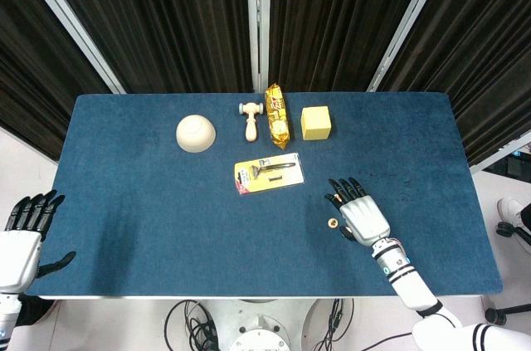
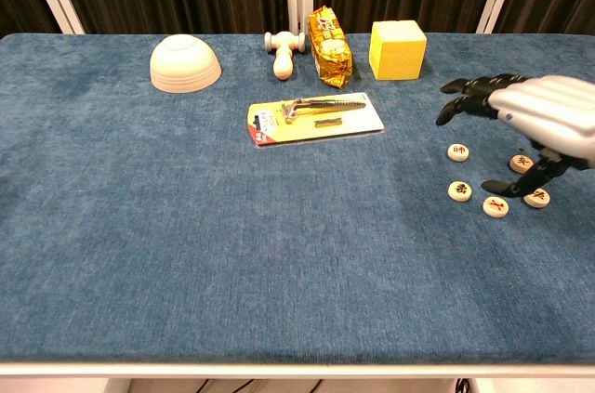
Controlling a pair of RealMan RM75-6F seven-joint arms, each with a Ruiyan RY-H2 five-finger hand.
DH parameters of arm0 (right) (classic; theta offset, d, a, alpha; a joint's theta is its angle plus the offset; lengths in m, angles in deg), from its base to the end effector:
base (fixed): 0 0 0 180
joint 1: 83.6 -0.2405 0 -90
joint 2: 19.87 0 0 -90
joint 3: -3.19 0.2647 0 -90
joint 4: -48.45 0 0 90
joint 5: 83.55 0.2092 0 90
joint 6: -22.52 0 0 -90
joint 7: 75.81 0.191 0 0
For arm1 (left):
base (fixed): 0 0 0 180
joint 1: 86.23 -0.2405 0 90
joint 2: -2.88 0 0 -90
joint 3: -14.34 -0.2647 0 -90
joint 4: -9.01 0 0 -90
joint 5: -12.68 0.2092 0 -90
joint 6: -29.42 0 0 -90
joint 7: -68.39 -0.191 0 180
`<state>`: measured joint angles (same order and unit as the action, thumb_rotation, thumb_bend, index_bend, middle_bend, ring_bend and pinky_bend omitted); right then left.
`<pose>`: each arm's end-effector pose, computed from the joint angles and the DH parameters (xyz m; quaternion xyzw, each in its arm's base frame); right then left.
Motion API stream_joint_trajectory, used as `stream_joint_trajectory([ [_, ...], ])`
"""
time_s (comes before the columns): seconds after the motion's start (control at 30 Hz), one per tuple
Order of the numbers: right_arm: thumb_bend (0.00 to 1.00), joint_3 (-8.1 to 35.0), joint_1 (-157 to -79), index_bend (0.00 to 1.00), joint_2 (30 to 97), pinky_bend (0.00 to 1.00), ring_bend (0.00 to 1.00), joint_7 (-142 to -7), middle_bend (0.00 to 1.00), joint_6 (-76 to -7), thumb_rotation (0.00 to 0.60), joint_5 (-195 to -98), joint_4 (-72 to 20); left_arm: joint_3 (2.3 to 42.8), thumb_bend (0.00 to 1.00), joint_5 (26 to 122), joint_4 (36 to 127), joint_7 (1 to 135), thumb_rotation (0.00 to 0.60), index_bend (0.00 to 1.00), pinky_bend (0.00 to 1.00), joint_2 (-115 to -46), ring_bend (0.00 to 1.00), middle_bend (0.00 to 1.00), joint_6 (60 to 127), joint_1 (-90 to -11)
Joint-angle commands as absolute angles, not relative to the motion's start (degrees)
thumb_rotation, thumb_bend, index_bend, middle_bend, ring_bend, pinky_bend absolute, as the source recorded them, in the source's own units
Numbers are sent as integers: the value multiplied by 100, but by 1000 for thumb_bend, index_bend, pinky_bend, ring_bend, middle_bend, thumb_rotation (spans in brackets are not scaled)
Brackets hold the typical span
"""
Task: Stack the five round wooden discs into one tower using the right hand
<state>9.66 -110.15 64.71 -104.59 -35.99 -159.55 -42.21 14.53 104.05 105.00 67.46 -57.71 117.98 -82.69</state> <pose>-0.2063 -0.3176 -0.0194 0.7706 -0.3314 0.3091 0.4481 -0.2987 0.2104 0.1729 -0.6172 -0.3659 -0.3993 0.5707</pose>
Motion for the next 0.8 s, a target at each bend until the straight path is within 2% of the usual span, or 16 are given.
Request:
stream_joint_trajectory([
  [0.03, 214, 927, -11057, 233, 6649, 0, 0, -10652, 0, -3589, 600, -15777, -4108, 1456, 136, 10410, 10503, 6770, 600, 77, 0, -5763, 0, 0, 11816, -8278],
  [0.5, 218, 773, -11114, 329, 6961, 0, 0, -10749, 0, -3654, 600, -15541, -3822, 1461, 136, 10415, 10489, 6851, 600, 77, 0, -5737, 0, 0, 11834, -8289],
  [0.8, 224, 734, -11144, 460, 7027, 0, 0, -10700, 0, -3740, 600, -15558, -3723, 1459, 136, 10403, 10474, 6860, 600, 77, 0, -5741, 0, 0, 11799, -8280],
])
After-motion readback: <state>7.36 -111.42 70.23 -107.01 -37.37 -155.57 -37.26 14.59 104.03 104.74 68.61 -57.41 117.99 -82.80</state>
